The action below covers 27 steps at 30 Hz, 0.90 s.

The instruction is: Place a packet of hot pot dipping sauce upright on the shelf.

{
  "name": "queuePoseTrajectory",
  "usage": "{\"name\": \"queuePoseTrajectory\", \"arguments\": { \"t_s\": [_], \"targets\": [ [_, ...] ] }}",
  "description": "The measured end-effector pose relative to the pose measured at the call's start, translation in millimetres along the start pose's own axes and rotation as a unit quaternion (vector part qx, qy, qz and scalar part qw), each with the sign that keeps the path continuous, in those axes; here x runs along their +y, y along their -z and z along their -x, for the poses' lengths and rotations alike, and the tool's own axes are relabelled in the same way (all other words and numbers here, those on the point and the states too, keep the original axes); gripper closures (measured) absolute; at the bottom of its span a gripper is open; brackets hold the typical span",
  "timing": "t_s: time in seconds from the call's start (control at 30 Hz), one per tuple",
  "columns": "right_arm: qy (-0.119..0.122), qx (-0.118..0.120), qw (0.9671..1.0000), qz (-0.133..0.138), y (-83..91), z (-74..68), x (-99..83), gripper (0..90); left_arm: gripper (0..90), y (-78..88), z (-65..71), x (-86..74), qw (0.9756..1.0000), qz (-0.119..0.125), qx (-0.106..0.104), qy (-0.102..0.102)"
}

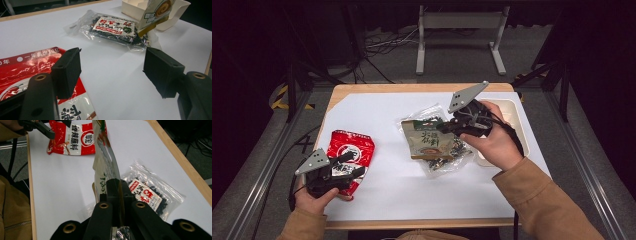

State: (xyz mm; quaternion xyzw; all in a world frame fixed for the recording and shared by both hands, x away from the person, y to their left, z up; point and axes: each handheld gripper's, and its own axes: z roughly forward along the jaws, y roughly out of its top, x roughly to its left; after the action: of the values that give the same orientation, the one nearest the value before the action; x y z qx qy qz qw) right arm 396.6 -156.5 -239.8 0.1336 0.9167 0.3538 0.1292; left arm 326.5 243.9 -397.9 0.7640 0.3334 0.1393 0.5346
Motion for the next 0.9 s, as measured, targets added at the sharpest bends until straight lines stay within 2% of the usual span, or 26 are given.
{"name": "queuePoseTrajectory", "arguments": {
  "t_s": [0.17, 0.9],
  "targets": [
    [-0.007, -0.012, 0.9999, 0.004, 9.4, 9.7, -5.2, 89.7, 30.3, -0.1, -1.6, 0.0, 1.0000, -0.006, 0.004, -0.001],
    [-0.016, -0.070, 0.9973, 0.012, 44.6, 53.1, -31.2, 89.6, 29.5, -0.4, -1.4, -1.4, 0.9999, -0.006, 0.005, 0.007]
  ]
}}
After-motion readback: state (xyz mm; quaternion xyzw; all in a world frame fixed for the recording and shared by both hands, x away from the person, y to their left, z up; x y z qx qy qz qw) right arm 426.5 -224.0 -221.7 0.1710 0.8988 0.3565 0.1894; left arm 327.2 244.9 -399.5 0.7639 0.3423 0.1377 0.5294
